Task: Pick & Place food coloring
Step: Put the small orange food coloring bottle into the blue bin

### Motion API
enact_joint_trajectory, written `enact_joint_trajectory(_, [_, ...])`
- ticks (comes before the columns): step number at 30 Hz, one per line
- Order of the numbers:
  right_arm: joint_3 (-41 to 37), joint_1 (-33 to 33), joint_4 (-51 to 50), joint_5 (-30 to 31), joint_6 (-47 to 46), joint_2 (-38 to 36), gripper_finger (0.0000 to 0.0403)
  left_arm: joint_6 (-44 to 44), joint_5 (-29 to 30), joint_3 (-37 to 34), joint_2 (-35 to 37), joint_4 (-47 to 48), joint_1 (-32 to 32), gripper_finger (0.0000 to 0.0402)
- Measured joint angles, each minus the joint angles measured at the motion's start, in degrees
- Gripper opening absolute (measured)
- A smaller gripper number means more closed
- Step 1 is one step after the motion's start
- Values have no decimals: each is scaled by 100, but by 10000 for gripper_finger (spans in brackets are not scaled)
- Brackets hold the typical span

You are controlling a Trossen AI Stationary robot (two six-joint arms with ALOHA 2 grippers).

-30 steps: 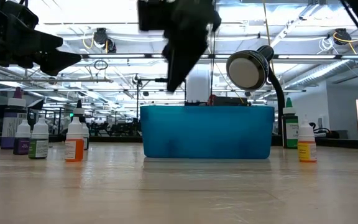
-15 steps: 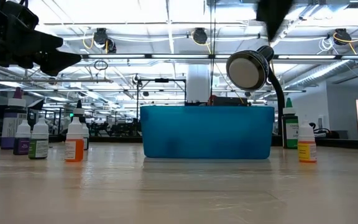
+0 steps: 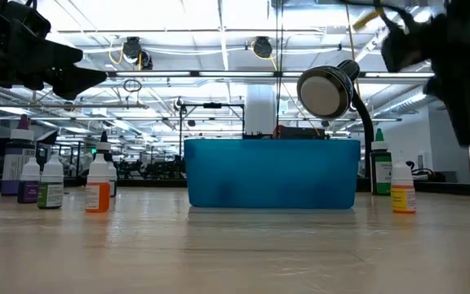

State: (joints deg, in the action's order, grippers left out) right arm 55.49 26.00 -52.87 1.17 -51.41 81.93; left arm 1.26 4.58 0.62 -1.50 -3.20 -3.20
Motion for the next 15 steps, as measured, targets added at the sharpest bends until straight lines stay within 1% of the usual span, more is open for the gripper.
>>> enact_joint_trajectory(2, [-291, -2, 315, -148, -7, 2, 164, 0, 2, 0, 1, 1, 1, 365])
enact_joint_trajectory(8, [-861, -2, 997, -164, -42, 0, 164, 0, 2, 0, 0, 1, 0, 365])
enact_joint_trajectory(15, [-953, -52, 1104, -151, -4, 0, 164, 0, 2, -1, 1, 0, 2, 365])
